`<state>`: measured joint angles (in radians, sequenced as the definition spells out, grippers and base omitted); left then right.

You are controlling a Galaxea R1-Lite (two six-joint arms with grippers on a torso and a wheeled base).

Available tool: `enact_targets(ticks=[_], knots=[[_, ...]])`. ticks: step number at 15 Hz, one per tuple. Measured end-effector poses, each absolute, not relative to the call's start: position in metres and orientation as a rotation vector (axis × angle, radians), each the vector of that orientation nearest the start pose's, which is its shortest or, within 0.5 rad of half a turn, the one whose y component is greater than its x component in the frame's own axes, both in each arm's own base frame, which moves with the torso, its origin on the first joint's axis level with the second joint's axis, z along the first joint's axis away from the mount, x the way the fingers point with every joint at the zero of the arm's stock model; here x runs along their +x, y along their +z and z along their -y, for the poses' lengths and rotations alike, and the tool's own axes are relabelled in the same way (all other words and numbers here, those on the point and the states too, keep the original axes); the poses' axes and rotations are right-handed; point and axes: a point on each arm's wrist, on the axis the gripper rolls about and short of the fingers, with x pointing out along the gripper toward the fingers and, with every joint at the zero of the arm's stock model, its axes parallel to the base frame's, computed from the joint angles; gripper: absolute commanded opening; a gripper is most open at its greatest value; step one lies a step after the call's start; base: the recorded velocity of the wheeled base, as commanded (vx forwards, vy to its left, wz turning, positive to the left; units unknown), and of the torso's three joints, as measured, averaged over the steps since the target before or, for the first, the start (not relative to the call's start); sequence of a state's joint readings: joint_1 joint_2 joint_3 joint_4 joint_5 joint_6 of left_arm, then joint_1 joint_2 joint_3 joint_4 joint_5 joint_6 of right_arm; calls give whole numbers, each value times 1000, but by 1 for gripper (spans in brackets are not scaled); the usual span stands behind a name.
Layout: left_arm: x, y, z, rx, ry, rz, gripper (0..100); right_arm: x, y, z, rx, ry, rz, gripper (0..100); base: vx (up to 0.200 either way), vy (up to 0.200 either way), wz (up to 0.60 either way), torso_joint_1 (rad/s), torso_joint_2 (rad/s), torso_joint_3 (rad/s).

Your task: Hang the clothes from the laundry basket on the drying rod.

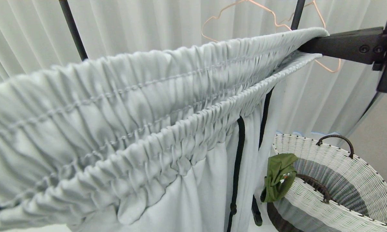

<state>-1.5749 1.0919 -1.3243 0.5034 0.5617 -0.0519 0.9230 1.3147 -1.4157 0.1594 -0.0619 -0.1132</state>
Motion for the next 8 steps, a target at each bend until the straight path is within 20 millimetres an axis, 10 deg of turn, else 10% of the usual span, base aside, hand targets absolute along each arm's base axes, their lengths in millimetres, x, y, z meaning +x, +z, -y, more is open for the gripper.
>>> enact_targets(ticks=[8], knots=[[64, 370, 131, 139, -628, -98, 0, 97, 406, -116, -178, 754, -125, 0, 0, 0, 0, 0, 0, 0]])
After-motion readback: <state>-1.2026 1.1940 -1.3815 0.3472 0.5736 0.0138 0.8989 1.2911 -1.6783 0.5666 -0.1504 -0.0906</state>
